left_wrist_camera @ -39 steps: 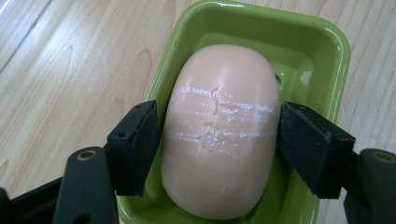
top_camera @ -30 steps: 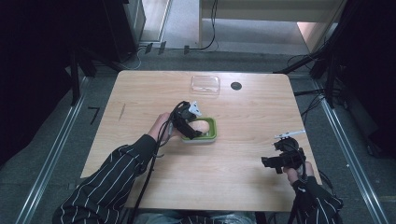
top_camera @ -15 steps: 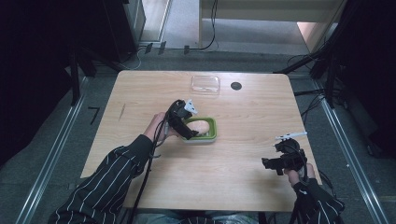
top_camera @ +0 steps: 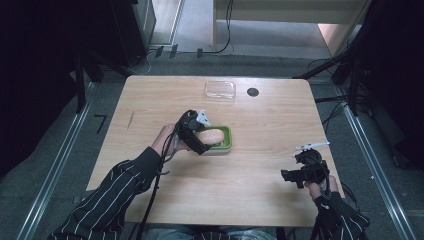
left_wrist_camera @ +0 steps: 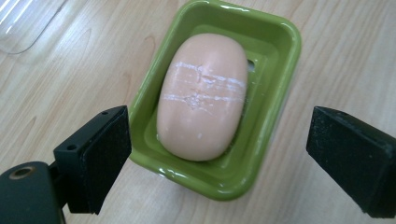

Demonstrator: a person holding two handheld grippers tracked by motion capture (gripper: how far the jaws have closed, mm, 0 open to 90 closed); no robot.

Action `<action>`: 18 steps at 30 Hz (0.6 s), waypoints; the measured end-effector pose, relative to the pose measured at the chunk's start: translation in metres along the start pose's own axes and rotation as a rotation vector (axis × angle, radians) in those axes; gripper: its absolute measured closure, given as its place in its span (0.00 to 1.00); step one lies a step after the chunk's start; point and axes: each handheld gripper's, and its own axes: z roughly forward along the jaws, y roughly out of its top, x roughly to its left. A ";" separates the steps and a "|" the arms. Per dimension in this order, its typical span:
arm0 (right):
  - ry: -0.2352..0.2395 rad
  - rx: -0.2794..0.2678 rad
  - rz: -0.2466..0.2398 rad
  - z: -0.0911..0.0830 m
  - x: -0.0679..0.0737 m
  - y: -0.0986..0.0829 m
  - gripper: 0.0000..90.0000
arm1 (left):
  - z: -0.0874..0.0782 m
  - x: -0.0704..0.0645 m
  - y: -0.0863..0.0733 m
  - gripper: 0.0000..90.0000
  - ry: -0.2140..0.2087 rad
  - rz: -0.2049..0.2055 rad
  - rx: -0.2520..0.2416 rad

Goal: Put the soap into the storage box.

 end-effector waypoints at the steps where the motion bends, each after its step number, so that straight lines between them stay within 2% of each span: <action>1: 0.001 0.001 0.001 0.000 0.000 0.000 0.16 | -0.002 -0.002 -0.001 0.08 0.004 -0.002 0.002; 10: 0.000 -0.001 -0.002 0.000 -0.001 -0.001 0.16 | -0.020 -0.018 -0.011 0.07 0.010 0.002 0.022; 18: -0.006 0.000 0.003 -0.001 -0.001 -0.002 0.16 | -0.028 -0.030 -0.023 0.07 0.020 0.000 0.044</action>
